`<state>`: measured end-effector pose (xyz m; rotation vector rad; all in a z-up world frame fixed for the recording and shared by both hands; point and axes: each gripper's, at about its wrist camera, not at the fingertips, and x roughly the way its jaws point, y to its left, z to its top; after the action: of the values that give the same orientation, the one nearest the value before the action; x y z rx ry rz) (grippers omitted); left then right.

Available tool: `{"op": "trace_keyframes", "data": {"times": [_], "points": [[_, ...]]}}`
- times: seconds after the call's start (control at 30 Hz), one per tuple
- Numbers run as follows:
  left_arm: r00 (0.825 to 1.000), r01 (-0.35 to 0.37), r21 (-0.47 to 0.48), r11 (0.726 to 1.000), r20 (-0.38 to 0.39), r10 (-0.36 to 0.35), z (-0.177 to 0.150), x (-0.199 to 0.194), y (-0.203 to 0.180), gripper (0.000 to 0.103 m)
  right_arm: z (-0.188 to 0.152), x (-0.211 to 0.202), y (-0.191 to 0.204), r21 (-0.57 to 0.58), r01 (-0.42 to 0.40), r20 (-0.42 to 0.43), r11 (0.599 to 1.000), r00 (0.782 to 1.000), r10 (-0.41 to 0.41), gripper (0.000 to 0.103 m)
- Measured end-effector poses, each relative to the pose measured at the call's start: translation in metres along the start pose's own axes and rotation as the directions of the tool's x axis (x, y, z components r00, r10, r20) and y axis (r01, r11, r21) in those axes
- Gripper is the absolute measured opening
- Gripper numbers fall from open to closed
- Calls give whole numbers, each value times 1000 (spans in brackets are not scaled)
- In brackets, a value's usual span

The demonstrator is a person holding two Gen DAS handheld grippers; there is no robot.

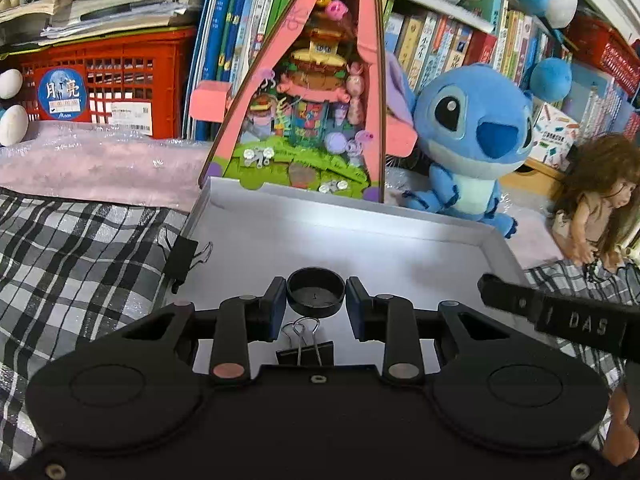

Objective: Organize rigid objects
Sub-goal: 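Carry both black caps over the white tray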

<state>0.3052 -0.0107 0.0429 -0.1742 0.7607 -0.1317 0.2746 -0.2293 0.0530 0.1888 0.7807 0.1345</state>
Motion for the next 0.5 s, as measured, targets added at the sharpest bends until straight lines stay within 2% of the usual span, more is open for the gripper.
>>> {"op": "trace_keyframes", "data": {"times": [0.5], "points": [[1000,-23,33,999,-15,24,-6,21,-2,30,1,35,2,-16,41,-43,999,998,-42,36]]}}
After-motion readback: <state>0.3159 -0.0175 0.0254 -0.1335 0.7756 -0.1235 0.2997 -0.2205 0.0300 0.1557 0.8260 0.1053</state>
